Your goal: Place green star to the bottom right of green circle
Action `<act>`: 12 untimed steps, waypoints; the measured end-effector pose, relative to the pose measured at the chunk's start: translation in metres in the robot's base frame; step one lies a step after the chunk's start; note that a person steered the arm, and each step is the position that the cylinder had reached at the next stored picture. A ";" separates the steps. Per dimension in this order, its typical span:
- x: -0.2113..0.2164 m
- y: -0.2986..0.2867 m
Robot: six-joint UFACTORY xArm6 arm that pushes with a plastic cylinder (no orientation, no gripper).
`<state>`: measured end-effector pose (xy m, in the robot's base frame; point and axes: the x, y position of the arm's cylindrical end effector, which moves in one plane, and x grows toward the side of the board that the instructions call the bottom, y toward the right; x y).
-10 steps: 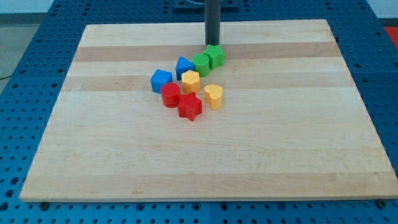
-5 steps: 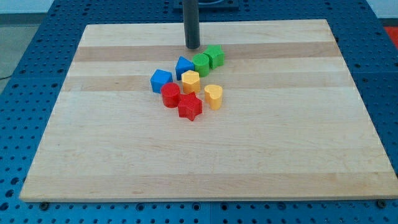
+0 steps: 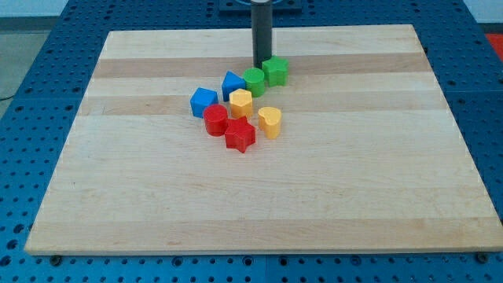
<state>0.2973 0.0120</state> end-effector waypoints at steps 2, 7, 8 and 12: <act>0.042 0.038; 0.067 0.122; 0.068 0.109; 0.061 0.081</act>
<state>0.3579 0.0934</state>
